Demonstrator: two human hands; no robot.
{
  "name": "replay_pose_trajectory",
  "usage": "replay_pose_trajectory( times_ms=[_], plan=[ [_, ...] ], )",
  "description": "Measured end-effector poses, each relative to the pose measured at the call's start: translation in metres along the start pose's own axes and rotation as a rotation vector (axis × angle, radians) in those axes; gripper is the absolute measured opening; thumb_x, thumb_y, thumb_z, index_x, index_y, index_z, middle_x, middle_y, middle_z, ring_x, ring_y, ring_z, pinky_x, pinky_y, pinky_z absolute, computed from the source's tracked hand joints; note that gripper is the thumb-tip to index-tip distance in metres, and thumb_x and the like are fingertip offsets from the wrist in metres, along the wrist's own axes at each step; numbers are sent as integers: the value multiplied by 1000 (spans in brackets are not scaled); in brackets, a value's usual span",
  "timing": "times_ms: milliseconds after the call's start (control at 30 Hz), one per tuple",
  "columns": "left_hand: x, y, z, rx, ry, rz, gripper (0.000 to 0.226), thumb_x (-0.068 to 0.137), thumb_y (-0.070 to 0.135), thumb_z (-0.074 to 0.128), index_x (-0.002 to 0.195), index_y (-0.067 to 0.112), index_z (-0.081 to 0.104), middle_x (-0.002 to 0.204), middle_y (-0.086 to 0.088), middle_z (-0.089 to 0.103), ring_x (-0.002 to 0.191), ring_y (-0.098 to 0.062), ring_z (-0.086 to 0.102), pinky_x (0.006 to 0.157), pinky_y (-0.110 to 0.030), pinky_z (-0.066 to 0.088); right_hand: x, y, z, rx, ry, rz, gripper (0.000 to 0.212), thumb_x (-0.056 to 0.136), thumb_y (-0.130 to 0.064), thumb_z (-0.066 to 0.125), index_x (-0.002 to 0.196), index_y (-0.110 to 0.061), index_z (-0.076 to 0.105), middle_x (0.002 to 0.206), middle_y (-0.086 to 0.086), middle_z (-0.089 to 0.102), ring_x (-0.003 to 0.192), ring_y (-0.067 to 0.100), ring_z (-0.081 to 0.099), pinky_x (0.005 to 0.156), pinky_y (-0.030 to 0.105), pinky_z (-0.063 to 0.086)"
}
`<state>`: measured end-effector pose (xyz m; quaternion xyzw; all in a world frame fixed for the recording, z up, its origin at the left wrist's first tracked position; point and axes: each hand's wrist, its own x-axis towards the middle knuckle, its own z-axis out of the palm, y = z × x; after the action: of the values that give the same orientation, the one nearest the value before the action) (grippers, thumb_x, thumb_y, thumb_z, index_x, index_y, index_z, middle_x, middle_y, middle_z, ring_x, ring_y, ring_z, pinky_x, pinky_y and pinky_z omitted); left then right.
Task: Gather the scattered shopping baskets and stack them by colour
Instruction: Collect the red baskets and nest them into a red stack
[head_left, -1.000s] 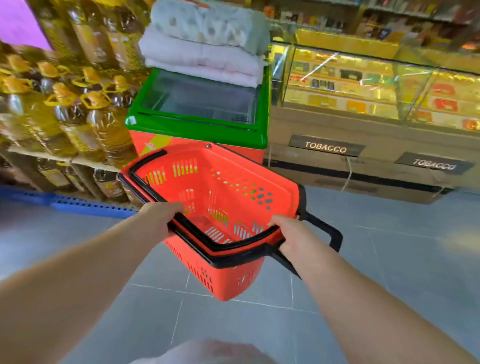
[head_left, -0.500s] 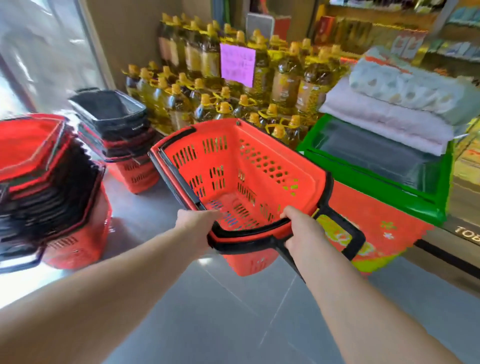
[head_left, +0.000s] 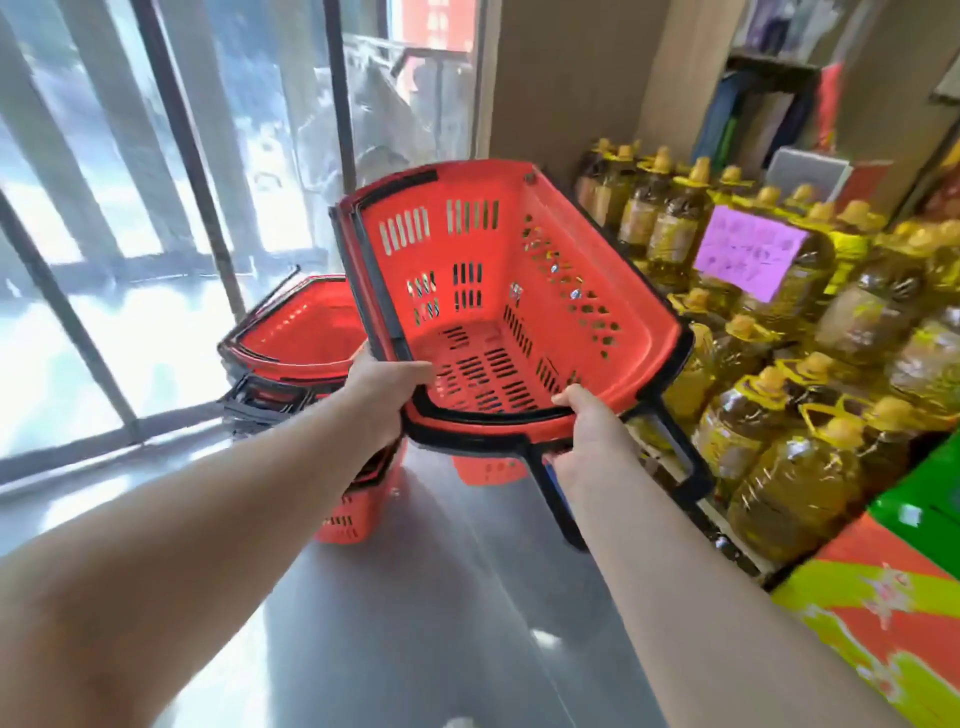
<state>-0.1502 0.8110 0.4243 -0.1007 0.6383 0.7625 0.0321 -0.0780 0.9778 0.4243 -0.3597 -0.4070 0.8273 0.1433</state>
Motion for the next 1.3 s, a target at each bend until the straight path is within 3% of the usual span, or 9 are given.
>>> replay_pose_trajectory(
  times_ms=[100,167,267,367,467,633,800,1000,1300],
  plan=[
    [42,33,-29,0,57,9,49,63,-12,63,109,4,61,87,-17,67,70,-32,69,61,-45,59,19,4,65,-47,-122,38,39,61,0,63,100,-1,63,95,17,71,73,31,68,65,40,59],
    [71,51,-44,-3,102,8,50,64,-10,65,111,7,60,92,-19,70,73,-35,71,60,-47,60,32,10,103,-85,-168,59,41,58,-3,67,98,-3,64,93,16,72,75,32,70,72,47,59],
    [117,77,-67,-39,139,45,56,65,-12,68,117,8,58,102,-23,71,81,-39,72,69,-56,58,55,17,163,-115,-244,125,29,53,-8,69,82,-9,63,70,10,71,64,31,68,78,57,55],
    [159,98,-92,-49,192,77,55,69,-8,71,118,11,55,103,-22,70,84,-38,71,73,-53,59,76,26,219,-123,-323,173,19,57,-7,69,74,-10,62,48,4,66,53,27,65,71,47,57],
    [195,110,-116,-66,246,138,51,70,-12,66,114,13,57,103,-22,70,86,-37,71,69,-47,61,92,38,263,-95,-395,211,21,58,3,69,77,-6,65,65,9,71,48,26,67,54,38,58],
    [252,130,-165,-55,255,141,58,68,-12,65,118,16,54,102,-15,71,86,-34,71,73,-47,60,106,67,327,-96,-437,245,28,57,4,76,81,-5,66,85,12,73,73,29,72,76,40,59],
    [323,142,-212,4,207,100,55,67,-13,65,113,15,56,95,-13,71,76,-29,72,54,-34,58,121,111,383,-41,-393,255,33,56,3,82,84,-6,66,93,13,72,85,29,71,79,38,59],
    [409,142,-254,151,33,5,35,71,-18,59,93,10,58,80,-13,67,52,-20,68,48,-30,56,128,174,431,70,-190,266,34,60,5,80,90,-3,67,98,16,72,83,29,71,77,39,59],
    [488,136,-301,439,-256,-180,49,72,-12,65,113,12,55,99,-15,68,81,-30,72,70,-39,61,104,250,473,136,50,336,28,64,0,81,86,-7,66,89,13,70,74,26,69,76,41,60]
  ],
)
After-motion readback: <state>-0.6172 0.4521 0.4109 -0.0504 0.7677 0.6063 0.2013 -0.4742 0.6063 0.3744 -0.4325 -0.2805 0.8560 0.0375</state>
